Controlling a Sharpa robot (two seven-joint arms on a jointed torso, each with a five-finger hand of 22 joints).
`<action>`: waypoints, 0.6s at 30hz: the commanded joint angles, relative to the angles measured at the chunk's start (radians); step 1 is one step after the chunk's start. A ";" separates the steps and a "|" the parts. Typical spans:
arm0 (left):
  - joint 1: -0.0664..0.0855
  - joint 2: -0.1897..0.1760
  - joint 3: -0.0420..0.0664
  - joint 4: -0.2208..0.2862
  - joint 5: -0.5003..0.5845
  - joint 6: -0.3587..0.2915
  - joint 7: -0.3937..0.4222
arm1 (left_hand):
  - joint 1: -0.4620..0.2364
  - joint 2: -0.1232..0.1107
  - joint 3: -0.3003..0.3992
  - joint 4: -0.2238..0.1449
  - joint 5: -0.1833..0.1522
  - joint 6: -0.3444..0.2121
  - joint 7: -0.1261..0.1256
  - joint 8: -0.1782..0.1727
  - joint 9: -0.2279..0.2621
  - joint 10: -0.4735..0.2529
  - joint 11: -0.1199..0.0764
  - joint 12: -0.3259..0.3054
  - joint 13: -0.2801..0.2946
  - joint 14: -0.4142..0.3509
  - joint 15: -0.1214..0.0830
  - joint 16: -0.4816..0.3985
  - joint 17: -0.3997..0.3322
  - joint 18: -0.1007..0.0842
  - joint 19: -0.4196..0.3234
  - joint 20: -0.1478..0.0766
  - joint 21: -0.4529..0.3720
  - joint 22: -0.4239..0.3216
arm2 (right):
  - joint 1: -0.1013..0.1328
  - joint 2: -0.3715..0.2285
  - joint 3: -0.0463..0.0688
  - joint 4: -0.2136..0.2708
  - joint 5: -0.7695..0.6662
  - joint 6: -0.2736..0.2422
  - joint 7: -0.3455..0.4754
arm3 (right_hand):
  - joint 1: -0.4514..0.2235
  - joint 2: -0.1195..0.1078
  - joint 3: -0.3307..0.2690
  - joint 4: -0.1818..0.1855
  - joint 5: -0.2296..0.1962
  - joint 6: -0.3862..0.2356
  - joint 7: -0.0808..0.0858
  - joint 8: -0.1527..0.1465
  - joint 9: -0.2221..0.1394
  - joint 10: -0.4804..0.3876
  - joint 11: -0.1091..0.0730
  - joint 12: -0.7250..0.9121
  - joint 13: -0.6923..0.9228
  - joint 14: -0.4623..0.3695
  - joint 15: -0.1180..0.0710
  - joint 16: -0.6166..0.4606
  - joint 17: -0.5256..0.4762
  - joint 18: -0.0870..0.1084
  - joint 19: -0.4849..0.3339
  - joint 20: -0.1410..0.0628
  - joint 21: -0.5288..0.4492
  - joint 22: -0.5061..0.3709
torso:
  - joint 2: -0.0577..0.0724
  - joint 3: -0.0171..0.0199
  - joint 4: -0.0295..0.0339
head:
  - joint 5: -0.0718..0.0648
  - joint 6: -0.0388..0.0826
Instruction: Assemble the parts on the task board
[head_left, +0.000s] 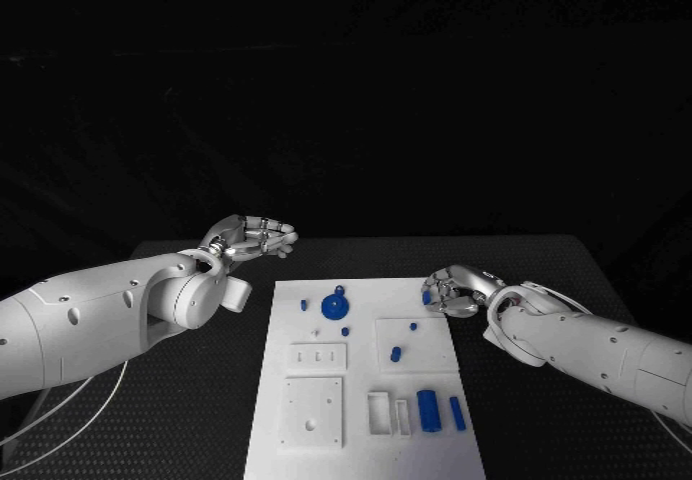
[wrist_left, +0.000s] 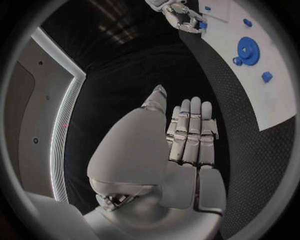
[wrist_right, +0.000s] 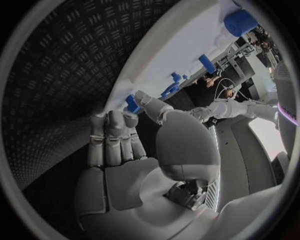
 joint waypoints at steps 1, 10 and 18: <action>0.001 0.001 0.001 0.002 -0.004 0.015 0.005 | 0.000 0.006 -0.005 0.003 0.007 -0.001 0.006 -0.003 -0.001 -0.002 0.002 -0.004 -0.001 0.005 0.000 -0.005 0.001 0.014 0.001 -0.001 -0.006 0.013 | -0.001 0.005 0.000 0.001 0.001 0.012 0.009 | -0.004 0.006 0.007 -0.001 -0.004 0.047 0.013 0.005 0.002 -0.014 -0.005 0.004 -0.001 0.001 -0.003 0.007 0.000 0.032 0.002 0.003 0.006 0.008 | 0.000 0.0002 -0.0001 | 0.001 -0.003; 0.001 0.002 0.001 0.002 -0.004 0.015 0.004 | -0.001 0.006 -0.005 0.003 0.006 -0.002 0.006 -0.003 -0.001 -0.003 0.003 -0.005 -0.001 0.005 0.000 -0.005 0.001 0.014 0.001 -0.001 -0.006 0.013 | -0.001 0.009 0.000 -0.001 0.001 0.015 0.006 | -0.004 0.007 0.013 -0.001 -0.004 0.049 0.013 0.006 0.002 -0.011 -0.005 0.006 -0.001 0.003 -0.003 0.009 0.000 0.032 0.004 0.001 0.009 0.009 | 0.000 -0.0006 0.0006 | -0.001 -0.007; 0.001 0.003 0.001 0.001 -0.004 0.013 0.003 | -0.002 0.006 -0.005 0.003 0.006 -0.002 0.006 -0.004 -0.002 -0.004 0.003 -0.005 -0.002 0.005 0.000 -0.005 0.001 0.014 0.001 -0.001 -0.006 0.013 | -0.001 0.013 0.000 -0.003 0.001 0.015 0.003 | -0.005 0.012 0.022 -0.001 -0.003 0.059 0.015 0.011 0.004 -0.009 -0.004 0.008 -0.001 0.005 -0.002 0.011 0.001 0.032 0.006 0.000 0.011 0.010 | 0.000 -0.0005 0.0008 | 0.002 -0.012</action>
